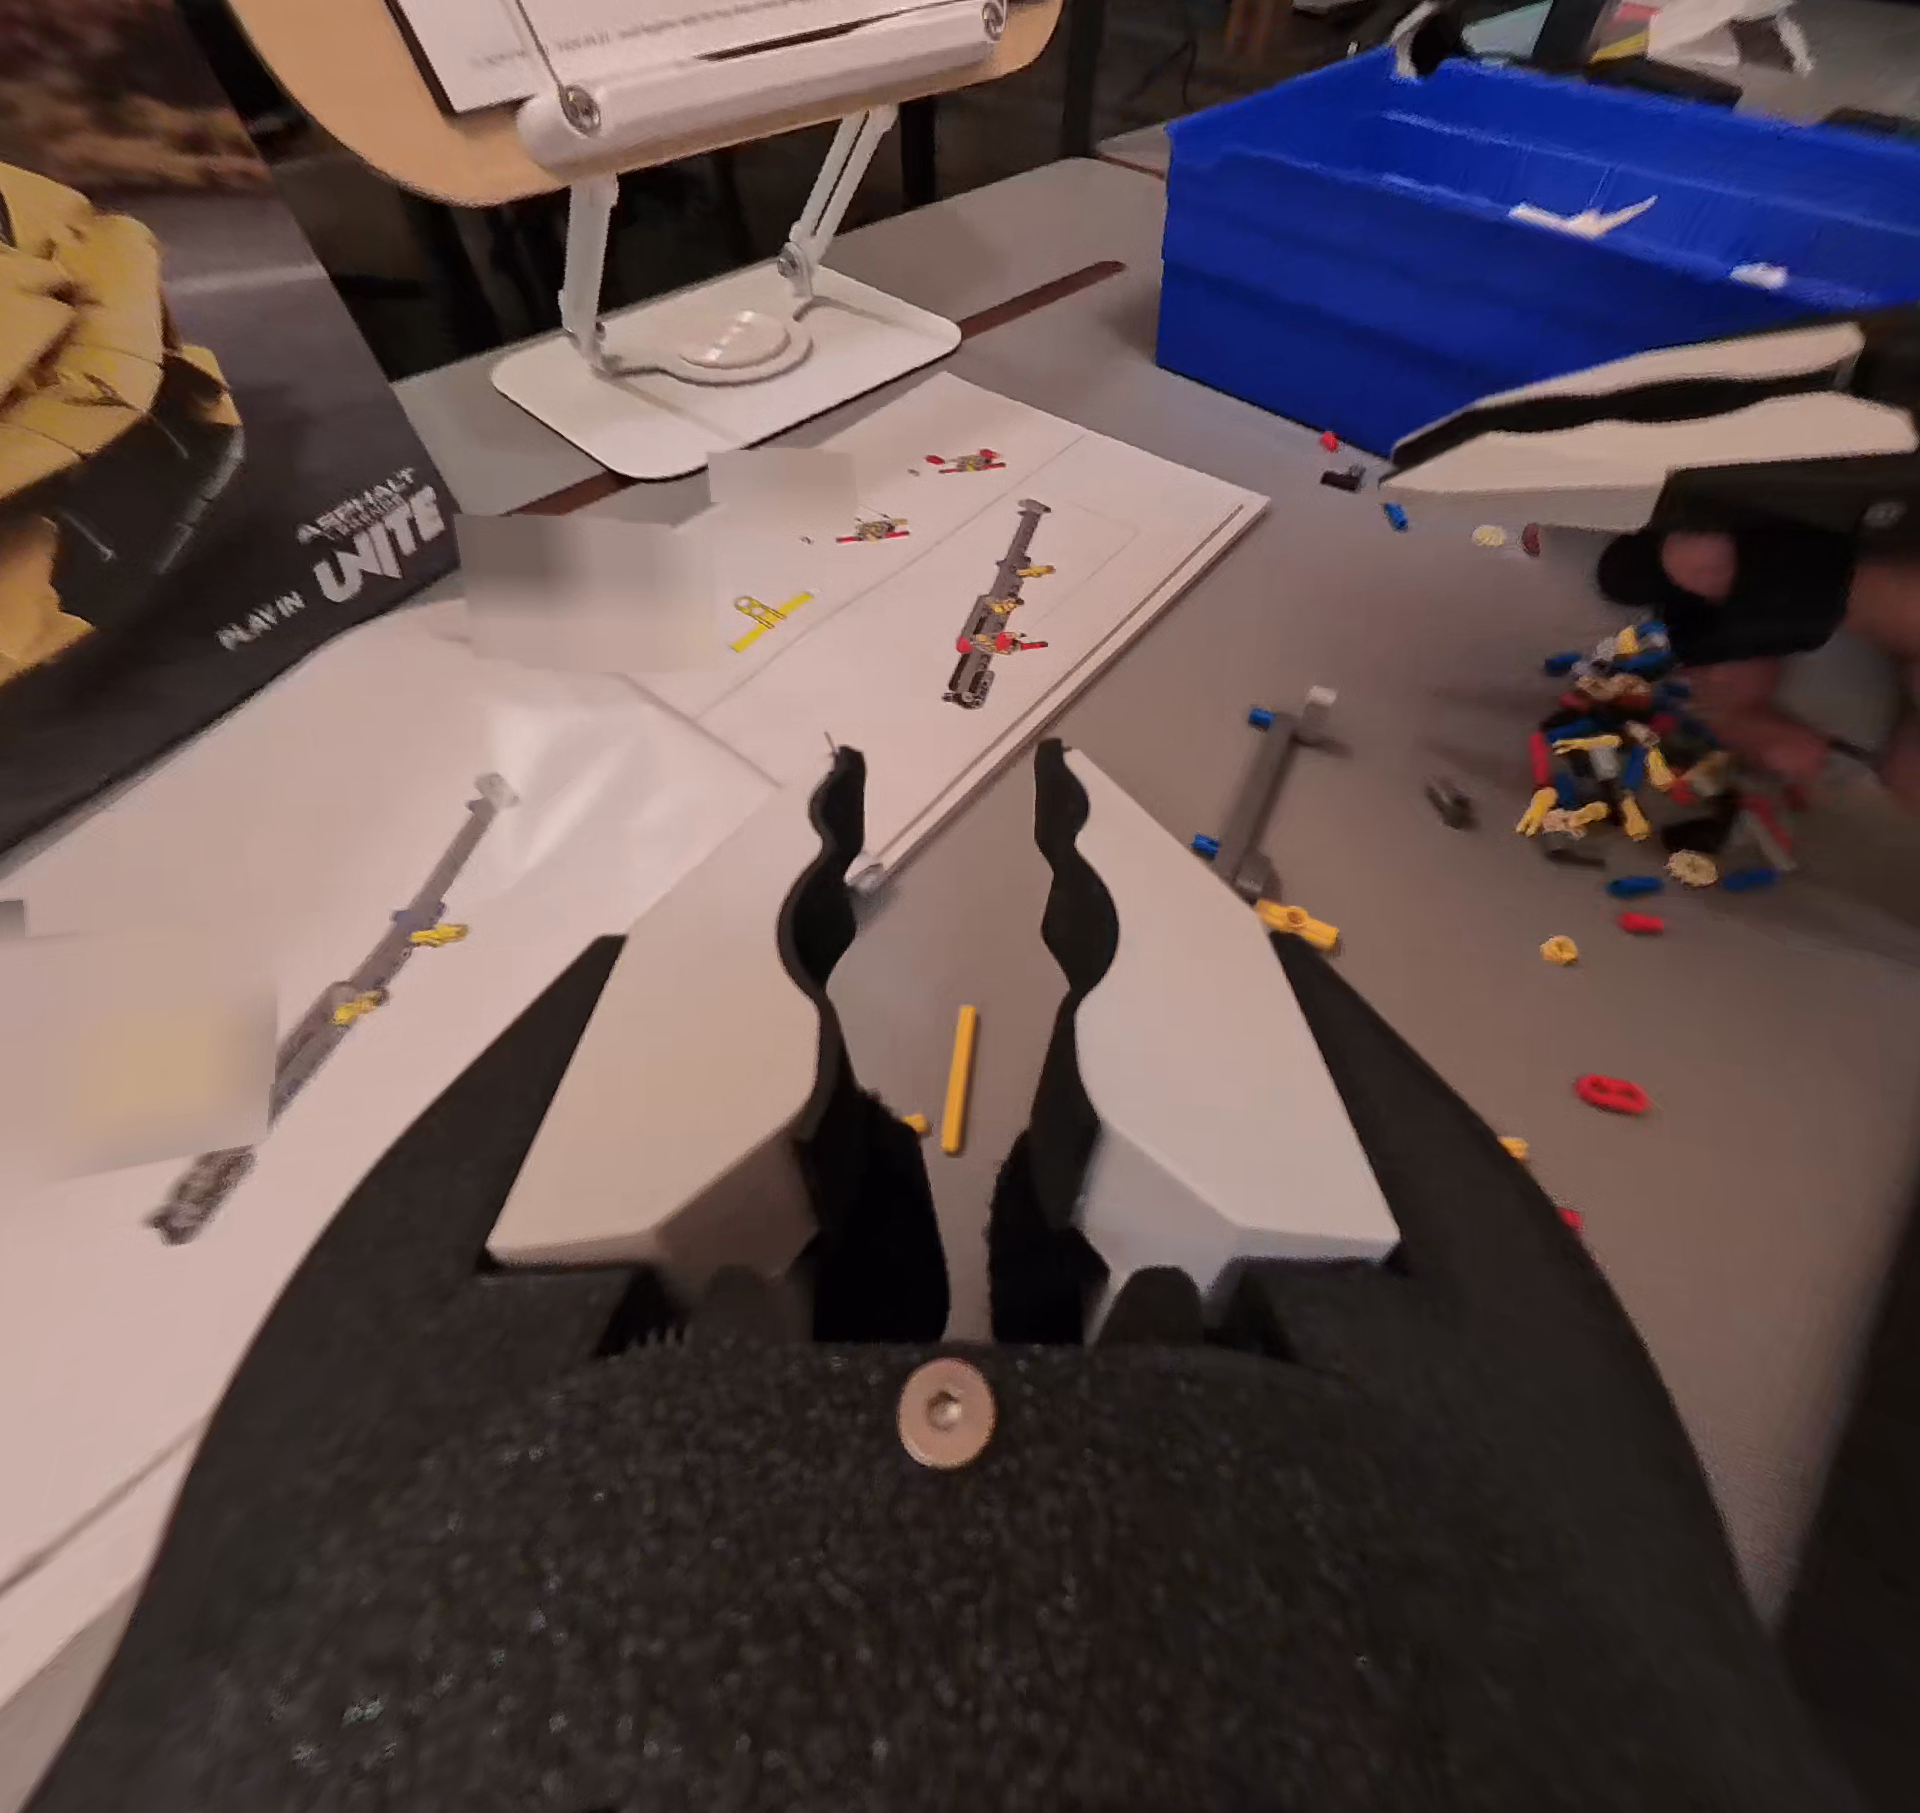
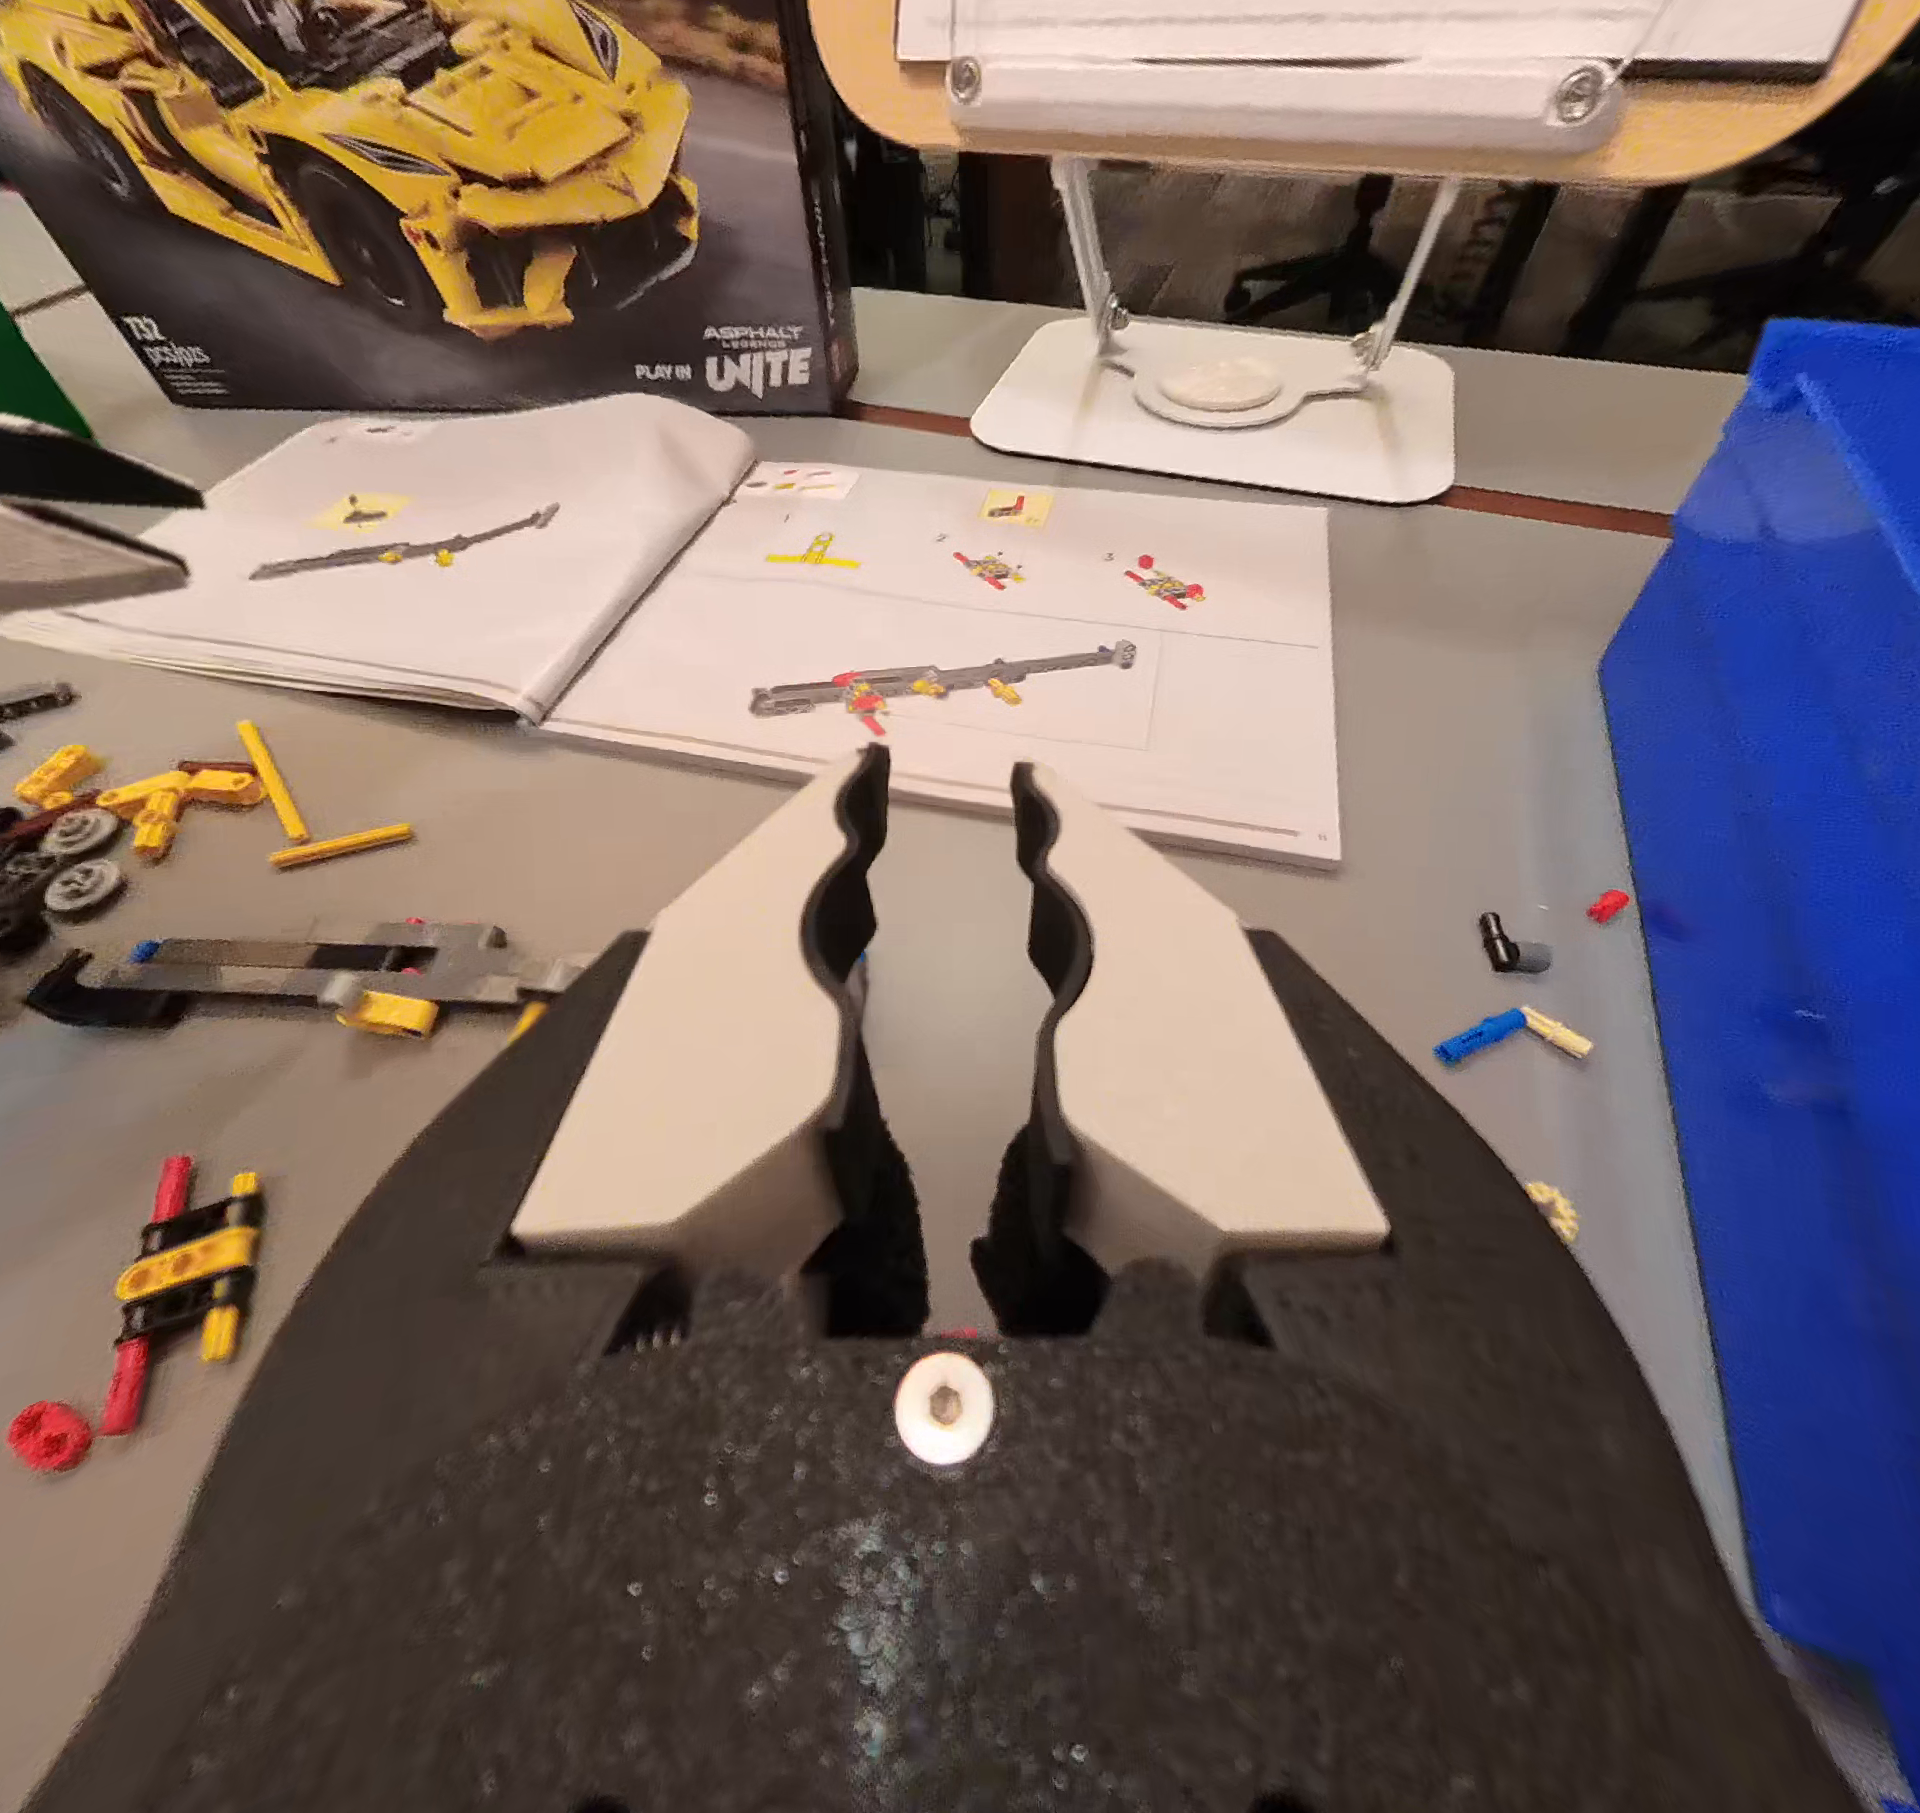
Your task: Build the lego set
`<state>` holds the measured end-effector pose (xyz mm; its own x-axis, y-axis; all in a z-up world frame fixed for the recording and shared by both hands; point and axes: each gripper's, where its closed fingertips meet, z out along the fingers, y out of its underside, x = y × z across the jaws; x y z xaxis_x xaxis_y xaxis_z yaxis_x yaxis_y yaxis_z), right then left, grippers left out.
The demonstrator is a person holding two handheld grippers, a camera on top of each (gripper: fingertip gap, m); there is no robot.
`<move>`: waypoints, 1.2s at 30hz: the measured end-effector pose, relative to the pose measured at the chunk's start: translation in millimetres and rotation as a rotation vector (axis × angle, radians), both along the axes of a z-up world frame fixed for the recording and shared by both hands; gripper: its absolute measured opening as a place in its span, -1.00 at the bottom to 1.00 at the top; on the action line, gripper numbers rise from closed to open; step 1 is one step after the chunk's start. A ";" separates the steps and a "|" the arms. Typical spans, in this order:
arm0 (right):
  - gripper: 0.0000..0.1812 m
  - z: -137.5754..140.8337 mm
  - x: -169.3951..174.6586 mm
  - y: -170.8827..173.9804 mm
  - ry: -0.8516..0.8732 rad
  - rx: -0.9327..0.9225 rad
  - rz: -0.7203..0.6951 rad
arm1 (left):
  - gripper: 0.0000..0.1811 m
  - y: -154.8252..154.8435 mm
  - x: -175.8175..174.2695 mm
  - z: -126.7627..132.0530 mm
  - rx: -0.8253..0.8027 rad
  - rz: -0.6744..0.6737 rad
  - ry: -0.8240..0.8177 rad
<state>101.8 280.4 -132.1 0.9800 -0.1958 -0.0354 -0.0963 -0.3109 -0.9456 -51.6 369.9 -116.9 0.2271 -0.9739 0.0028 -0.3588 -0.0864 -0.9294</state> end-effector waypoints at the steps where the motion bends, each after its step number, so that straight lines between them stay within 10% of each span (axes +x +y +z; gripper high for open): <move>1: -0.74 -2.3 2.7 -4.0 -0.017 -0.004 -0.006 | -0.66 -1.9 1.0 -2.5 -0.047 -0.011 -0.016; 36: -0.88 -7.3 5.4 -13.6 -0.092 -0.018 -0.002 | -0.71 -30.4 -10.1 -21.7 -0.053 -0.128 0.027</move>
